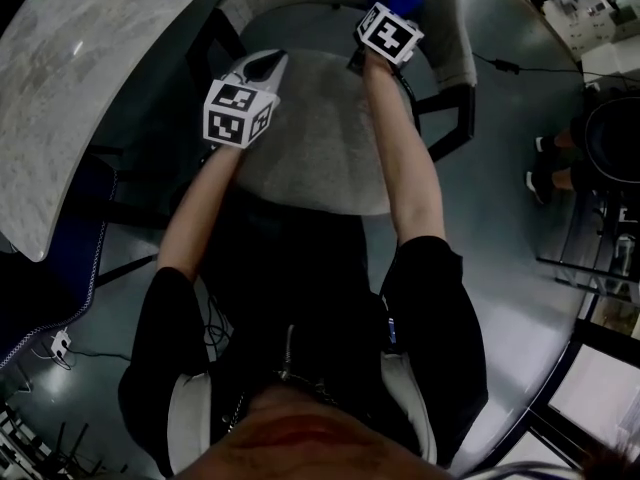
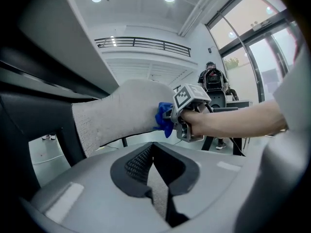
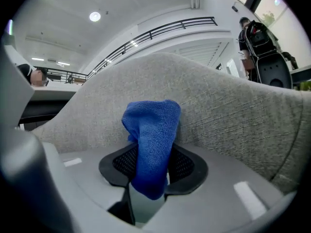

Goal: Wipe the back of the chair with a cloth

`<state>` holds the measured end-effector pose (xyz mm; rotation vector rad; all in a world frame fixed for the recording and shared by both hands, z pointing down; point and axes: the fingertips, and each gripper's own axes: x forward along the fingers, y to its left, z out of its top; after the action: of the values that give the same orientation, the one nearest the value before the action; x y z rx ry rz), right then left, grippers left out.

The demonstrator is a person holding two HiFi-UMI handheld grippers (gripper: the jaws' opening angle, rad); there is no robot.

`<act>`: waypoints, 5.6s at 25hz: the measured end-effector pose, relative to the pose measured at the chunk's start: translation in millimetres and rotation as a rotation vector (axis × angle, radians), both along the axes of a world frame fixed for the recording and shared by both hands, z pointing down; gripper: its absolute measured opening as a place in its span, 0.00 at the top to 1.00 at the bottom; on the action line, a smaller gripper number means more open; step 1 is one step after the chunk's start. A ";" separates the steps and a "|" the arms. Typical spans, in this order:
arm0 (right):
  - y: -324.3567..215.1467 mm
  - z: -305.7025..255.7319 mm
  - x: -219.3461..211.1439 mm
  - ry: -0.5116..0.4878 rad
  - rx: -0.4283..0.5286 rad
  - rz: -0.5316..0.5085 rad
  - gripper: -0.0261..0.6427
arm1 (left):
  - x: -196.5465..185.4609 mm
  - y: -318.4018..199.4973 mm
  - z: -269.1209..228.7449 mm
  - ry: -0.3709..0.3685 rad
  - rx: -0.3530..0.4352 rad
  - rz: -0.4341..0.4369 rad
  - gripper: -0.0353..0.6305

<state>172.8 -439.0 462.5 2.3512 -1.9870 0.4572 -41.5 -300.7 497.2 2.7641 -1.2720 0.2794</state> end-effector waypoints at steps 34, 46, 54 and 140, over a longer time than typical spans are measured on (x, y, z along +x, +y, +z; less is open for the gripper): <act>69.1 -8.0 -130.4 0.290 0.187 -0.645 0.75 | -1.0 4.7 5.8 0.025 -0.006 0.003 0.93; 74.3 27.4 -284.4 0.424 0.081 -1.198 0.75 | -55.4 15.1 14.0 -0.028 -0.015 -0.112 0.93; 48.3 30.7 -287.3 0.441 0.060 -1.107 0.75 | -67.0 16.1 13.2 -0.029 -0.020 -0.129 0.93; 129.0 -24.3 -26.0 0.207 0.202 -0.188 0.75 | 33.5 21.8 -5.9 0.032 -0.045 0.072 0.93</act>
<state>146.8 -310.0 438.2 2.1772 -2.2143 0.0048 -8.1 -279.0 491.2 2.7688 -1.1457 0.2645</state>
